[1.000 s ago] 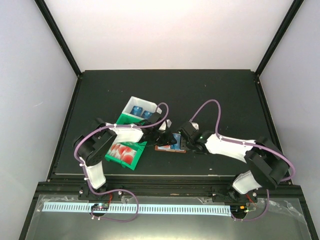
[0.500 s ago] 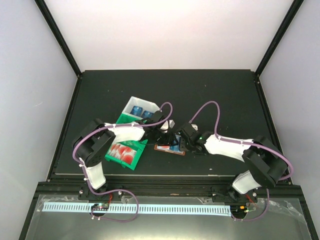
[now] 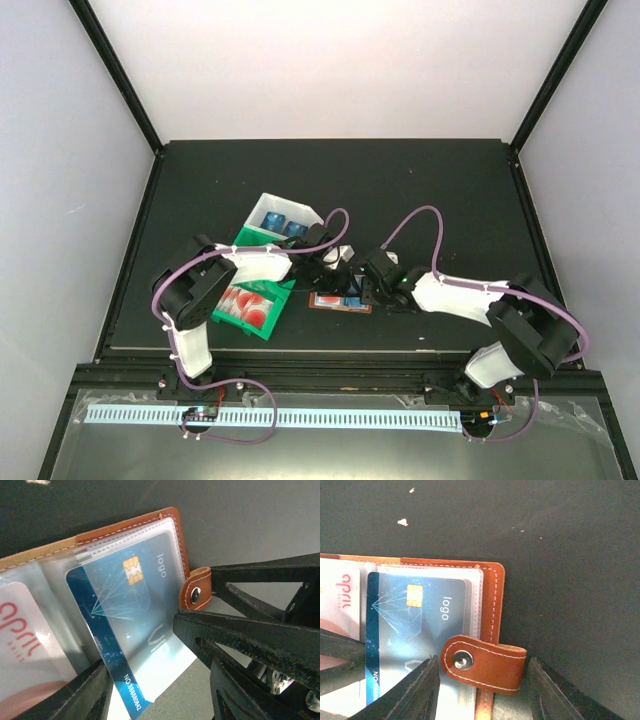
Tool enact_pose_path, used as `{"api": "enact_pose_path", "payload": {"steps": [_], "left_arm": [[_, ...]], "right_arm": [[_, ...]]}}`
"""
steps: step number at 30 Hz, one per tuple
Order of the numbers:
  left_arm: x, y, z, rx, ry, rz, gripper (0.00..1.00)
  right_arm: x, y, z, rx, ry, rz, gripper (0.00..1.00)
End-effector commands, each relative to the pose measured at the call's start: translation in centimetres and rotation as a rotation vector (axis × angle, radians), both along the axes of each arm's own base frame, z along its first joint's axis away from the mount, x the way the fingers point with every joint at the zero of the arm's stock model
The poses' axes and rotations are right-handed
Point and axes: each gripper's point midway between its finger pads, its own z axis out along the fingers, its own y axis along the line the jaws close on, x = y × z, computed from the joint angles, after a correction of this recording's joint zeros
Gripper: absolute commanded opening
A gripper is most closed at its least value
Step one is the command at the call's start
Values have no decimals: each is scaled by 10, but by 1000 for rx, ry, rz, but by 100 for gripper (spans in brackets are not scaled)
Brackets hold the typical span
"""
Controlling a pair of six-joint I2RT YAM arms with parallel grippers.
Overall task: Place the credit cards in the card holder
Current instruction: Insert the credit card into the card holder, then move the storage box to the center of the board.
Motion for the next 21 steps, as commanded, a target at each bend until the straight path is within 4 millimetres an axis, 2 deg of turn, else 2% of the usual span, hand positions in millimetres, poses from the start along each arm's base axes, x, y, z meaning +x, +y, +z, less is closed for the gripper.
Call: {"api": "enact_pose_path", "payload": {"steps": [1,3,6,10,14,18,21], "left_arm": [[2,-5,18,-13,-59,-32,58],[0,4,21,23,-76,-31,68],[-3,18,23,72,-107,-27,78],[-4,33,28,121,-153,-30,94],[-4,58,22,231,-195,2,98],[-6,97,-3,388,-186,70,96],[-3,122,-14,467,-186,123,94]], "right_arm": [[7,-8,16,-8,-64,-50,50],[9,-14,24,-21,-88,-60,51],[10,-17,33,-21,-113,-61,52],[9,-15,36,-10,-116,-47,52],[8,-13,35,-4,-108,-38,52],[8,-11,35,-1,-105,-32,52],[7,-9,34,2,-100,-26,52]]}}
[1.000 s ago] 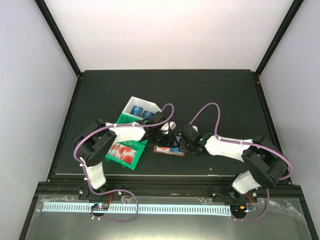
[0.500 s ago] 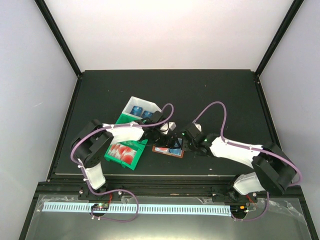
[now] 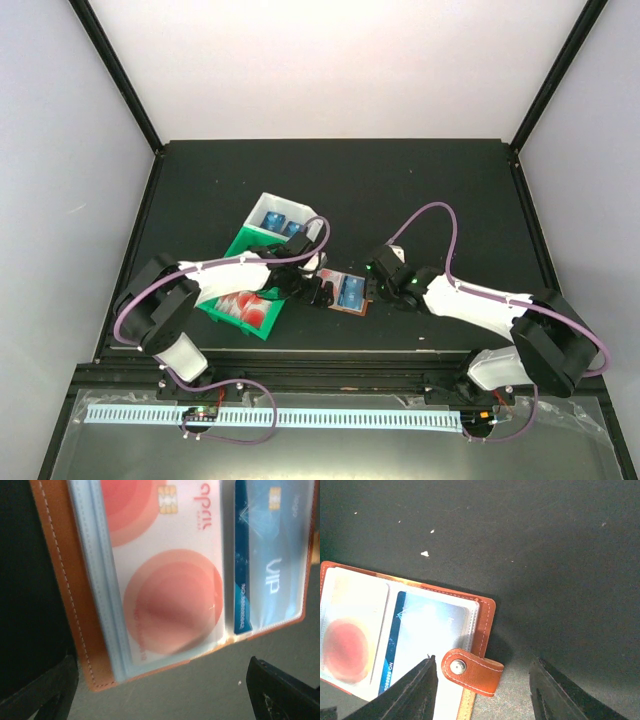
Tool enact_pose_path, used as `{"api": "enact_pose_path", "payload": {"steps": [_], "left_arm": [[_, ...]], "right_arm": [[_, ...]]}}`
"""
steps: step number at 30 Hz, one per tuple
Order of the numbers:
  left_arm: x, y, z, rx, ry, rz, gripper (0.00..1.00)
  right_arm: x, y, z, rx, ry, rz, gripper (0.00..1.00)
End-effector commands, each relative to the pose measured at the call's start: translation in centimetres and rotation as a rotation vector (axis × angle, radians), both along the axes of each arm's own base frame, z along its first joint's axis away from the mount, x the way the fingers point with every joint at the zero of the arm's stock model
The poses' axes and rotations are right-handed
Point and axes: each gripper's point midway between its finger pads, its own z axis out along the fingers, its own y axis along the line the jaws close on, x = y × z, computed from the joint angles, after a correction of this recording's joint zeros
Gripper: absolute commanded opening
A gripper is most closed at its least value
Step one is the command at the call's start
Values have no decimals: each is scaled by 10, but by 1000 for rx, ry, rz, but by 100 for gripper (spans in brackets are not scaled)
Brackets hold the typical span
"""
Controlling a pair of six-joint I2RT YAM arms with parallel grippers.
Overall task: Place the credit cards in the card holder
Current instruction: Move the storage box to the center of the board, then close the card holder at the center of the board.
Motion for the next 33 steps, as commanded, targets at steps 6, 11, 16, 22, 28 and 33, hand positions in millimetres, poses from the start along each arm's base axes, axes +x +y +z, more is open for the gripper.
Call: {"api": "enact_pose_path", "payload": {"steps": [6,11,16,22,28,33], "left_arm": [[23,88,-14,251,-70,214,93],[41,104,-9,216,-89,286,95],[38,73,0,20,-57,222,99],[30,39,7,-195,-11,182,99],[25,24,-3,-251,69,197,96],[18,18,-11,-275,153,225,87]], "right_arm": [[2,3,0,-8,0,12,52],[2,7,-4,-24,14,31,52],[5,10,-8,-90,31,62,54],[-3,22,-11,-61,70,74,57],[-25,19,-22,54,142,11,58],[-31,19,-32,83,174,-11,57]]}}
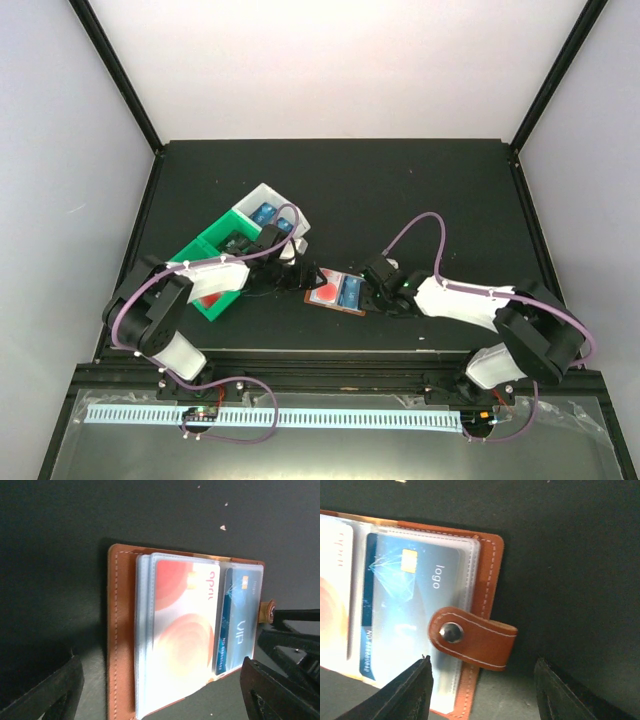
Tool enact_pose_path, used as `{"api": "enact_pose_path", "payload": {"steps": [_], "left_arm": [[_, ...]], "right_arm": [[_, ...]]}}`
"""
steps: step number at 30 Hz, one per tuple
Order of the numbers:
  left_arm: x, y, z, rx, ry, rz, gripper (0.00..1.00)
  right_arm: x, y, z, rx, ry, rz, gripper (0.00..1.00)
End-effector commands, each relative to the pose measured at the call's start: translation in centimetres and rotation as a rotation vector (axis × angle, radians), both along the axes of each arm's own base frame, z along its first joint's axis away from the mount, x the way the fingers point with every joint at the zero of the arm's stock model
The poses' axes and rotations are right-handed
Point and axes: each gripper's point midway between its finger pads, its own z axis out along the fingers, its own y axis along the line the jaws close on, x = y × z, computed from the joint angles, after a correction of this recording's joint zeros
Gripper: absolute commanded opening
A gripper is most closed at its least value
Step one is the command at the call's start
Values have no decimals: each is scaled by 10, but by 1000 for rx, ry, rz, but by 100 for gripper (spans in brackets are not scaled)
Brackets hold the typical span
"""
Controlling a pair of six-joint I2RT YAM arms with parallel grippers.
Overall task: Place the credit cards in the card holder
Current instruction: Close the card holder at the center of the board.
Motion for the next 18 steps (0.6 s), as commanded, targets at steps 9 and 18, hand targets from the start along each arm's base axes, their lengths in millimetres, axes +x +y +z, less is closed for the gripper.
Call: {"api": "enact_pose_path", "payload": {"steps": [9,18], "left_arm": [[-24,-17,-10,-105,190,3,81],[-16,-40,28,-288,141,-40,78]], "right_arm": [[-2,24,-11,118,58,-6,52],[0,30,-17,162,77,7,50]]}}
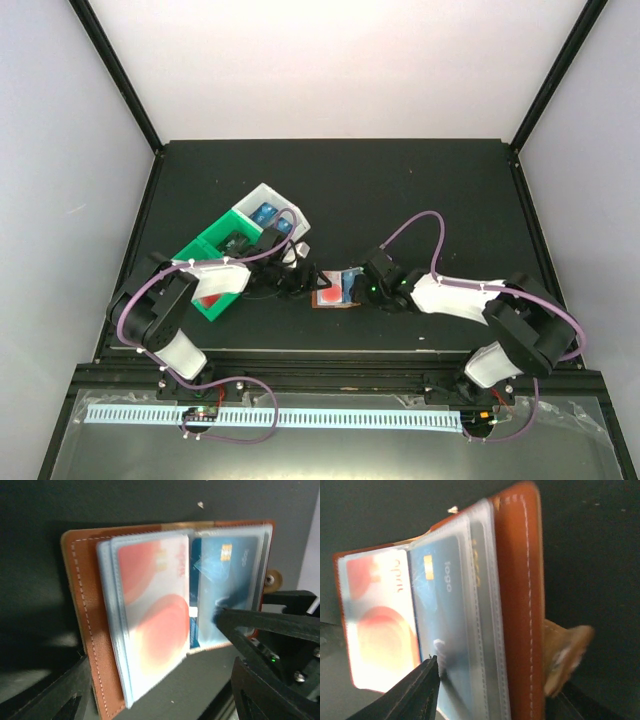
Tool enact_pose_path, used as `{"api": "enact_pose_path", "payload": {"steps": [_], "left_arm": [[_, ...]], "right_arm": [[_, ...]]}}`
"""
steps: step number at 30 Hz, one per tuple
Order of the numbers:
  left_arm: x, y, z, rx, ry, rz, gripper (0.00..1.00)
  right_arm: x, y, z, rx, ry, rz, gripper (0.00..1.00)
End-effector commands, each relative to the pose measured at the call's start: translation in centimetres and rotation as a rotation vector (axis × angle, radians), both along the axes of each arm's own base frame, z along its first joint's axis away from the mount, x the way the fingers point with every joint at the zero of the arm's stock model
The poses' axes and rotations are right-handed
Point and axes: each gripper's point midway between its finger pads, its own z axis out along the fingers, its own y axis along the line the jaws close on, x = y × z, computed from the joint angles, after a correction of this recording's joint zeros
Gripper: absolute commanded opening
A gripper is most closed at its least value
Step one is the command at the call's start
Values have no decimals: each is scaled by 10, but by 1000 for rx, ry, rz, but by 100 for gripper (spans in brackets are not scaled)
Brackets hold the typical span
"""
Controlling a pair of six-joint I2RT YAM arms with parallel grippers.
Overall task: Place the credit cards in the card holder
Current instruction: Close the card holder at the center of the board.
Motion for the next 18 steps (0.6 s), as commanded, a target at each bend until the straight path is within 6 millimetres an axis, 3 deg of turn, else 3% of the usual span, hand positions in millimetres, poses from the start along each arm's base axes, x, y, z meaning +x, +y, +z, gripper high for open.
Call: {"api": "enact_pose_path", "payload": {"steps": [1,5,18], "left_arm": [[-3,-22,28,-148,-8,-53,77],[-4,-22,31,-150,-14,-59,77],[-3,-6,1,-10,-9,-39,77]], "right_arm": [[-15,4,-17,20,73,39,50],[-9,5,-7,25,33,39,50],[7,12,35,12,-92,108,58]]}}
